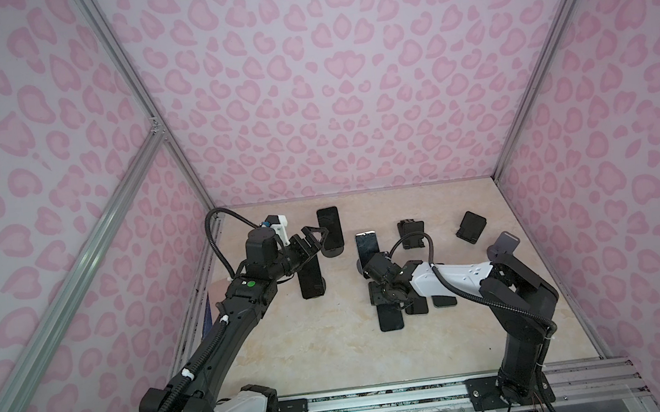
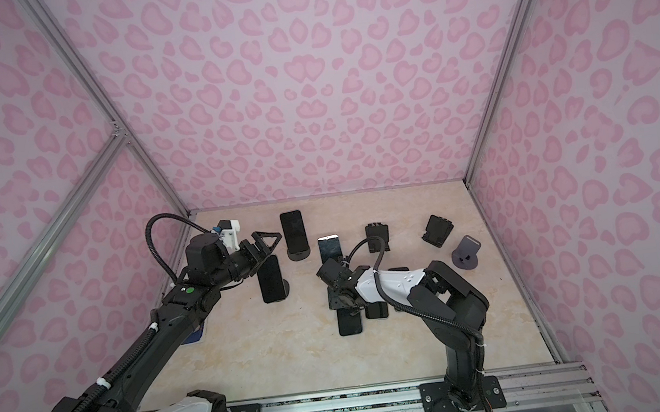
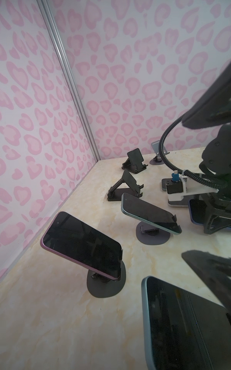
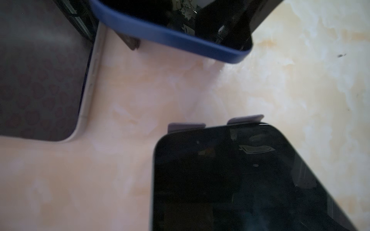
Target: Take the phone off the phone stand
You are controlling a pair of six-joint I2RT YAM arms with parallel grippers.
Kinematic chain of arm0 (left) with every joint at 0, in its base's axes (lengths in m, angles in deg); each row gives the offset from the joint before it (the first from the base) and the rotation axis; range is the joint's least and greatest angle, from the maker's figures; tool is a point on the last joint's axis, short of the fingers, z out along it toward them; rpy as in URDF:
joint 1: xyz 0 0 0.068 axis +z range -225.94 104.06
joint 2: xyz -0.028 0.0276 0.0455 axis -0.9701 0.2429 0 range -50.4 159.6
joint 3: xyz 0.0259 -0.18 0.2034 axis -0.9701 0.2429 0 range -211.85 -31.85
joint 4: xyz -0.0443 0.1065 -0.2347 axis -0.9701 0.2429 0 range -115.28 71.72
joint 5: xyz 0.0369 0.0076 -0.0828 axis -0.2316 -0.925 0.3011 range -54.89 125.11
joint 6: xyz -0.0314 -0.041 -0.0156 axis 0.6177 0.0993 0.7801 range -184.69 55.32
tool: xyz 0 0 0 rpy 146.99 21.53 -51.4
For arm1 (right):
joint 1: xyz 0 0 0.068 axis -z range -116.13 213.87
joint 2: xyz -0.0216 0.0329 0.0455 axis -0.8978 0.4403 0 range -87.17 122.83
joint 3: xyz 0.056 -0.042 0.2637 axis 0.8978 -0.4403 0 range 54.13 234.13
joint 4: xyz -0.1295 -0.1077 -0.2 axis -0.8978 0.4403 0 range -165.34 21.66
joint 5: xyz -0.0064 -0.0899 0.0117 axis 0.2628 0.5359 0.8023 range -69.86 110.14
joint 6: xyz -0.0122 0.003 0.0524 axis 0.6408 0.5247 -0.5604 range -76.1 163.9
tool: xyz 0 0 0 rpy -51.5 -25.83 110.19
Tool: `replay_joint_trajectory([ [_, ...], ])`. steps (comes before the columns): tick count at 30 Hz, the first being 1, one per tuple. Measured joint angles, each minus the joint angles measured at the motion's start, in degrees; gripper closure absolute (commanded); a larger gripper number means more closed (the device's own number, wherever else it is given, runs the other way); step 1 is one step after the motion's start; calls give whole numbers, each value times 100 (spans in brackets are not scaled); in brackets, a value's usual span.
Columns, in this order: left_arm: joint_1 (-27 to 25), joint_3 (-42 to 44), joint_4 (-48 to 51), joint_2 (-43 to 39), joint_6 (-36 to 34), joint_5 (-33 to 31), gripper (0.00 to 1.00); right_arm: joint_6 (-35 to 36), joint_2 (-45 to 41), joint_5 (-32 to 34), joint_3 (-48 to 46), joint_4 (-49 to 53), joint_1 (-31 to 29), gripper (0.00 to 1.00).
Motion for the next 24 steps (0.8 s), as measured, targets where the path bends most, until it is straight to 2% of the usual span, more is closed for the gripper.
replay_joint_trajectory([
  [24, 2, 0, 0, -4, 2, 24, 2, -17, 11, 37, 22, 28, -26, 23],
])
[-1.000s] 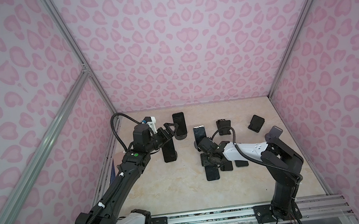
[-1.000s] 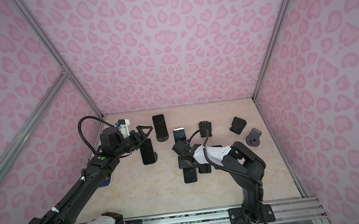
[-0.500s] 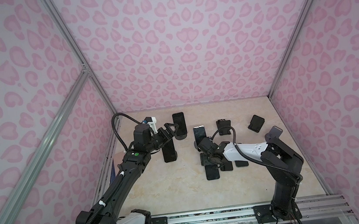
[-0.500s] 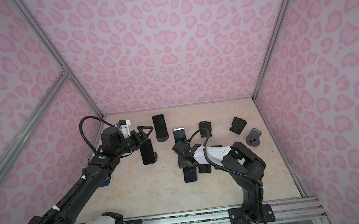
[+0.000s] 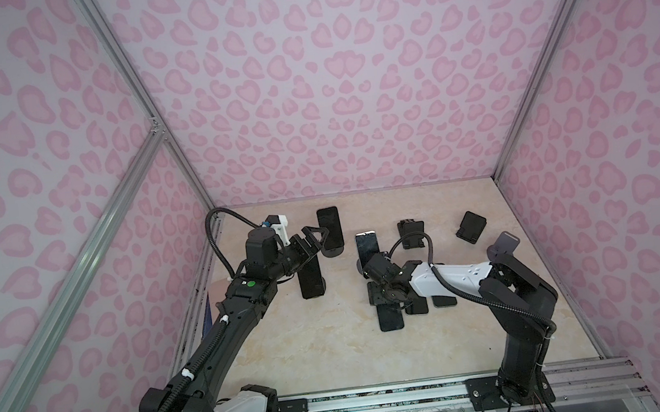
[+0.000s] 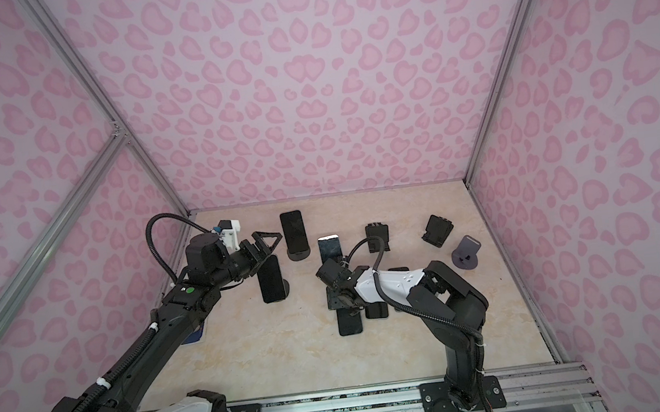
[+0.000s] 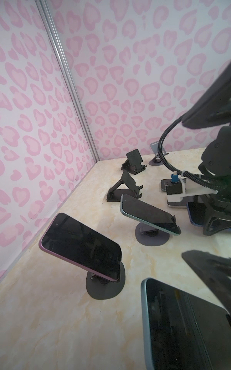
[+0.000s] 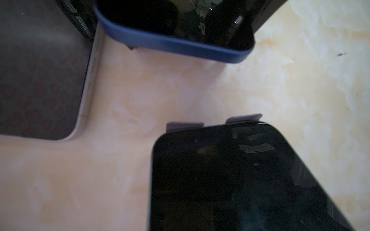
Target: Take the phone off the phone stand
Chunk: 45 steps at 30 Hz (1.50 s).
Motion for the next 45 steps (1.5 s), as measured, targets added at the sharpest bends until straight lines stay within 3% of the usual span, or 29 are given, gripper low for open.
replay_joint_trajectory([
  [32, -2, 0, -4, -17, 20, 0, 2, -94, -118, -105, -70, 98, -70, 26],
  [45, -7, 0, -37, -17, 26, 2, 2, -173, -109, 107, -118, 105, -238, 23],
])
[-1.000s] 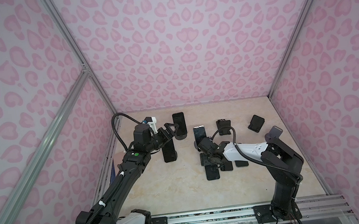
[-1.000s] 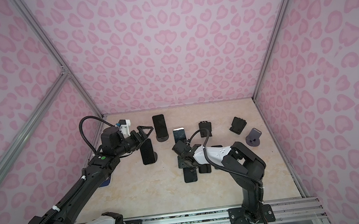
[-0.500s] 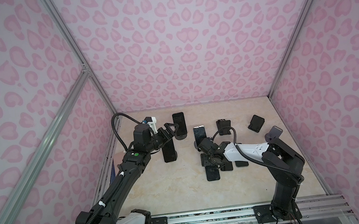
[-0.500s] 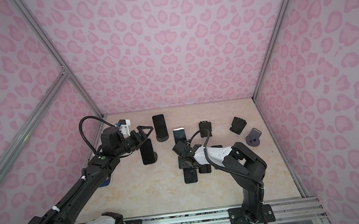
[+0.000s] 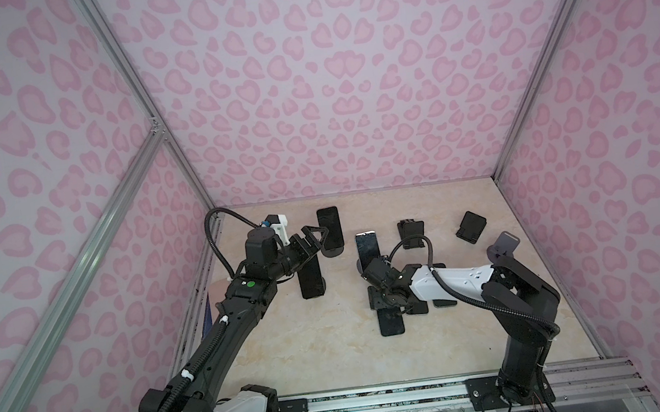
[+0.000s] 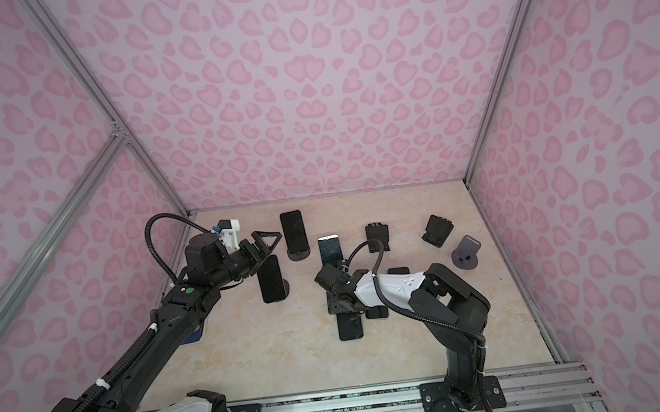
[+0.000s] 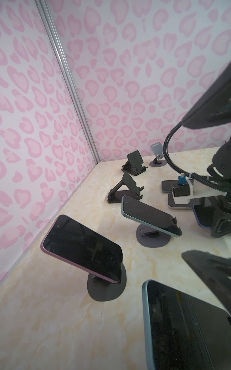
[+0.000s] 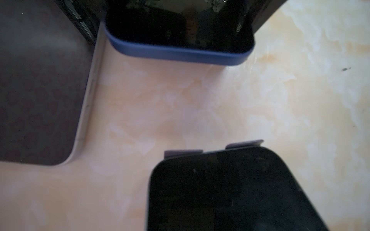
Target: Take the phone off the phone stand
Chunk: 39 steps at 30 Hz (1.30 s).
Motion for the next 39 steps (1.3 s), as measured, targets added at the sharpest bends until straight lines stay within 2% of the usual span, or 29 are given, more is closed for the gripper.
replay_joint_trajectory([
  [14, 0, 0, -2, 0, 13, 0, 2, 4, 83, 197, 24, -31, -33, 19],
  [32, 0, 0, -2, 0, 13, -2, 2, 7, 127, 249, 136, 122, -26, 27],
  [39, 0, 0, -2, 2, 11, -2, 2, 22, 201, 297, 262, 251, 87, 27],
])
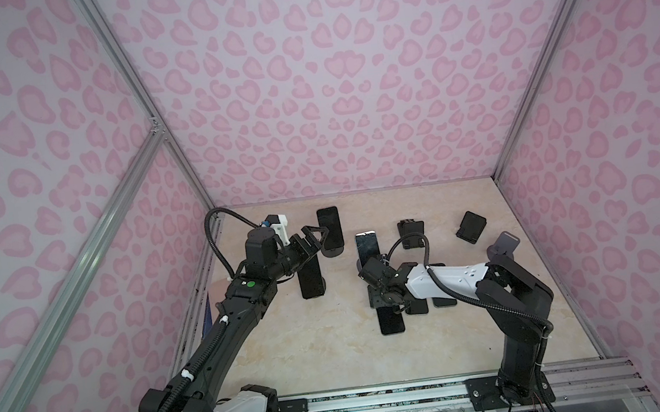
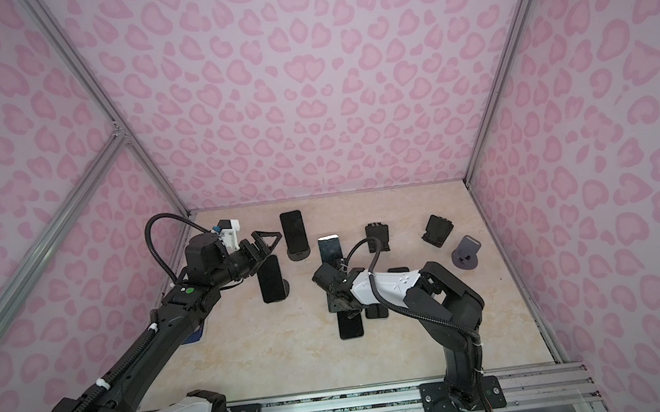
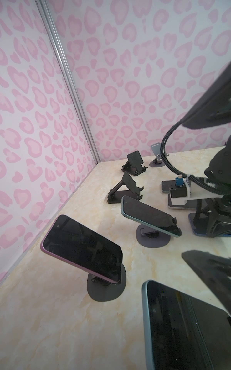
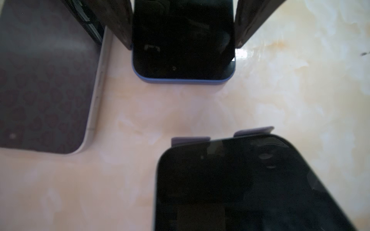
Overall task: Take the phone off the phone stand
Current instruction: 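Open the right gripper to release the blue-framed phone flat while the left arm starts moving, then move the left gripper over the teal-framed phone on its round stand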
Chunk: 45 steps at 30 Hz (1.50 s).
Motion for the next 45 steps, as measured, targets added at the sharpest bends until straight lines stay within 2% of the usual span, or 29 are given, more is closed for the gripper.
replay_joint_trajectory([
  [3, 0, 0, 0, 2, 0, 0, 2, 0, 20, 28, 7, -2, 72, 26],
  [13, 0, -42, 52, -140, -164, -103, 2, 33, -136, -68, 107, 186, 87, 10],
  [19, 11, 107, 59, -914, -448, -1189, 2, 264, -789, 0, 334, 501, 81, 9],
  [26, 11, 833, 361, -2269, -363, -2559, 2, 654, -1652, 162, 472, 737, 162, 9],
  [30, 33, 970, 922, -2597, -409, -2728, 2, 905, -2194, 267, 326, 728, 385, 9],
  [36, 22, 896, 2151, -2243, -708, -2710, 0, 1344, -2865, 306, -271, 518, 1056, 10],
  [39, -85, 673, 2881, -1934, -857, -2927, 2, 1593, -3121, 166, -518, 398, 1261, 9],
  [45, -778, -85, 3751, -925, -994, -3733, 2, 1923, -3300, -92, -715, 129, 1458, 2],
])
